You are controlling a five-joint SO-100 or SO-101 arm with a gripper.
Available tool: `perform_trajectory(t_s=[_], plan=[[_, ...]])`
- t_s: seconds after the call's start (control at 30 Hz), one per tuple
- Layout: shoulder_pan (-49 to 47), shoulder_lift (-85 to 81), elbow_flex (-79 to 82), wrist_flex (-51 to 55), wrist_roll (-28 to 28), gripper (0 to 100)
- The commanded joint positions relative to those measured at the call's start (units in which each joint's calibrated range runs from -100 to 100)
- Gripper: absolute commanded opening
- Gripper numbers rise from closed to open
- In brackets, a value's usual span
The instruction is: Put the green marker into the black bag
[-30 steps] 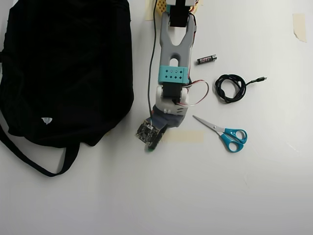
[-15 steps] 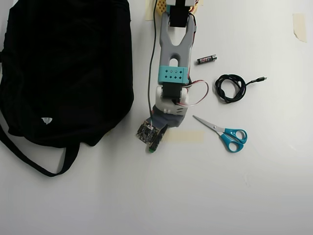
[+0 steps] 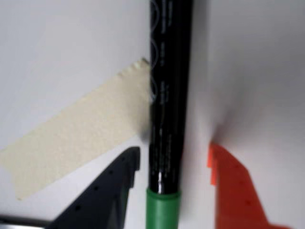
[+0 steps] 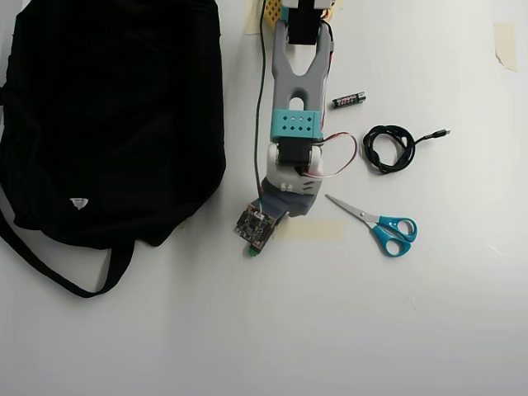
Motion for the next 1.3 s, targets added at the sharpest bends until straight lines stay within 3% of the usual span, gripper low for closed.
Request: perform_trajectory(t_s=[0.0,0.33,0.63,1.27], plan=[[0.5,0.5,0.8,0.7,0.3,19],[0.4,0.6,0.9,0.8,0.3,19],[0.5,0.4,0.7,0.9,1.9,7],[0.1,0.4,0.7,2.8,2.0,7]])
